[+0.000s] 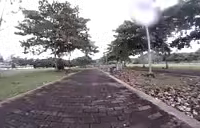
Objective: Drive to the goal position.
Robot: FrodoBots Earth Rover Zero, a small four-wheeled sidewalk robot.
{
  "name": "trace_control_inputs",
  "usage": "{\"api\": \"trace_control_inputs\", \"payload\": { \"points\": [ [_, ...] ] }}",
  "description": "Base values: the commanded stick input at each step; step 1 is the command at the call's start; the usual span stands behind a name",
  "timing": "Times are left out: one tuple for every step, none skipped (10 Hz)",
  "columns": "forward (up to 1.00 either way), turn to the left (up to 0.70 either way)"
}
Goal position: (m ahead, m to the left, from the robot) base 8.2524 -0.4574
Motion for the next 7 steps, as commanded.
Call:
{"api": "trace_control_inputs", "payload": {
  "points": [
    [0.70, 0.00],
    [0.70, 0.00],
    [0.70, 0.00],
    [0.70, 0.00],
    [0.70, 0.00],
    [0.70, 0.00],
    [0.70, 0.00]
  ]
}}
